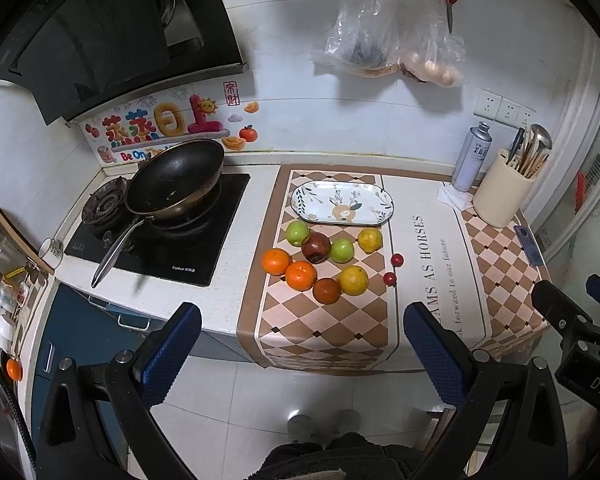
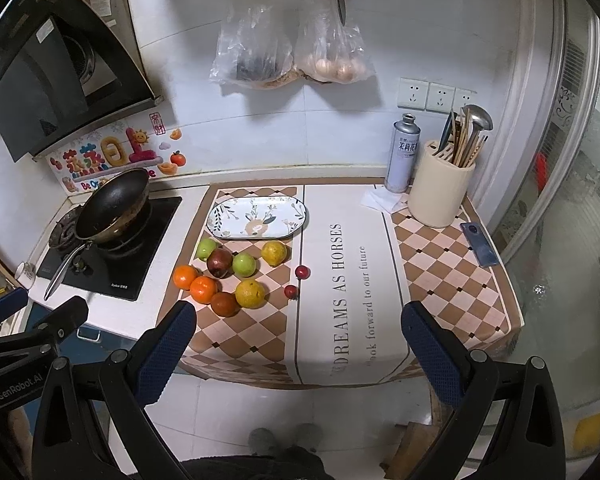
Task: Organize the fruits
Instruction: 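Grasp an orange with the left tool while the right tool grasps a yellow pomelo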
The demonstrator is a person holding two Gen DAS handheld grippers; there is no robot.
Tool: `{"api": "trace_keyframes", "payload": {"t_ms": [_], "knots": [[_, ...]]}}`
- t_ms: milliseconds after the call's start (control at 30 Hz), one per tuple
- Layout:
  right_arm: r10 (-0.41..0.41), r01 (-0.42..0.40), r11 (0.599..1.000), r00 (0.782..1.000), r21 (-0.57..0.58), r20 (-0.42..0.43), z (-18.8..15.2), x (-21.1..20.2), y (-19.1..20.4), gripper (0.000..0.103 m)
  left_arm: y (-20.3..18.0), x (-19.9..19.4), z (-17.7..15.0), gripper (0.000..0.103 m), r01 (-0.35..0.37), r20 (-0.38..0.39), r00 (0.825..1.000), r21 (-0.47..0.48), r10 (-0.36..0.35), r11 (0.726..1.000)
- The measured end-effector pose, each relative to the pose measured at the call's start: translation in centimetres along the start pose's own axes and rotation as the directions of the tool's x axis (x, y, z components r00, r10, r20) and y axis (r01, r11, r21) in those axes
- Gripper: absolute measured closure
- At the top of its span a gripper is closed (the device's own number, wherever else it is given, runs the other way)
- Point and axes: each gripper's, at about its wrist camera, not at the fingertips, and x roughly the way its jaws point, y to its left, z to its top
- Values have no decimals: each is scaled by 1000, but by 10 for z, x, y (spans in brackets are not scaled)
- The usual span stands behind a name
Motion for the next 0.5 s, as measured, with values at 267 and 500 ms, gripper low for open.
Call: {"api": "trace_keyframes", "payload": {"t_ms": [267, 500], "knots": [[77, -76, 997, 997, 20, -9, 11, 32, -12, 0, -1, 16, 8, 0, -49, 48, 998, -39, 51, 998], [198, -195, 980, 967, 37, -162, 11, 121, -2, 0, 29, 67, 15, 0, -189, 35, 980, -115, 194, 975]]}}
